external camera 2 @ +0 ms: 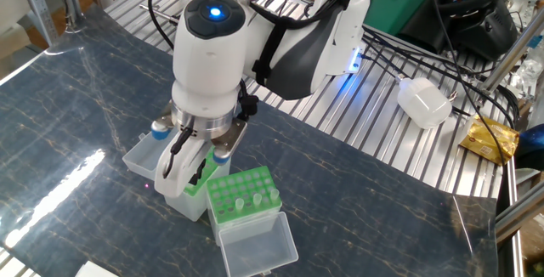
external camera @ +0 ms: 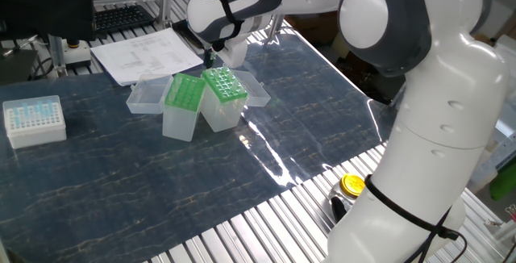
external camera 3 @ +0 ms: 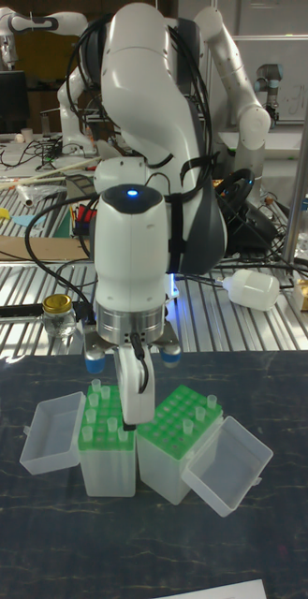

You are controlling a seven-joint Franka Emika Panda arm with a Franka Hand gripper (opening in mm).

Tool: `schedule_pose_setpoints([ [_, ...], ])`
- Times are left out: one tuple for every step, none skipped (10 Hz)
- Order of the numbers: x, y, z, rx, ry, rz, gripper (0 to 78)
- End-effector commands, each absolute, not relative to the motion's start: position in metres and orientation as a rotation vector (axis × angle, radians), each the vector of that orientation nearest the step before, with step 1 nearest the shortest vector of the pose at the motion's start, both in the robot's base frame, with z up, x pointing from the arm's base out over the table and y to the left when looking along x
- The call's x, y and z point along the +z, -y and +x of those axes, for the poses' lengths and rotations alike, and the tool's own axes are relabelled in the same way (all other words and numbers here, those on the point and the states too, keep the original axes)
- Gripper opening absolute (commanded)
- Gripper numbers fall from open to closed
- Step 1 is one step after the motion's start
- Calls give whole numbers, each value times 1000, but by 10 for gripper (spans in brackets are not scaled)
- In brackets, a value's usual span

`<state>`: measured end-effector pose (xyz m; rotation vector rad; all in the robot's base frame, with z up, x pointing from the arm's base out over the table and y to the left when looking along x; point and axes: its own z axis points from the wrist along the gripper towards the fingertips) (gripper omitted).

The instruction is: Transfer all large pipette tips from one holder to another

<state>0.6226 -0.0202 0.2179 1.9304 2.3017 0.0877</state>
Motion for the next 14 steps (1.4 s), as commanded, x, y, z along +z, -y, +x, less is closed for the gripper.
schedule_pose_setpoints([
  [219,20,623,88,-2298,1938,11],
  [219,20,624,87,-2295,1940,11],
  [219,20,624,87,-2294,1940,775],
  [219,20,624,87,-2294,1940,775],
  [219,20,624,87,-2294,1940,775],
  [219,20,624,87,-2294,1940,775],
  [219,20,624,87,-2294,1940,775],
  [219,20,624,87,-2294,1940,775],
  [219,20,624,87,-2294,1940,775],
  [219,20,624,87,-2294,1940,775],
  [219,20,624,87,-2294,1940,775],
  [219,20,624,87,-2294,1940,775],
  [219,20,624,87,-2294,1940,775],
  [219,20,624,87,-2294,1940,775],
])
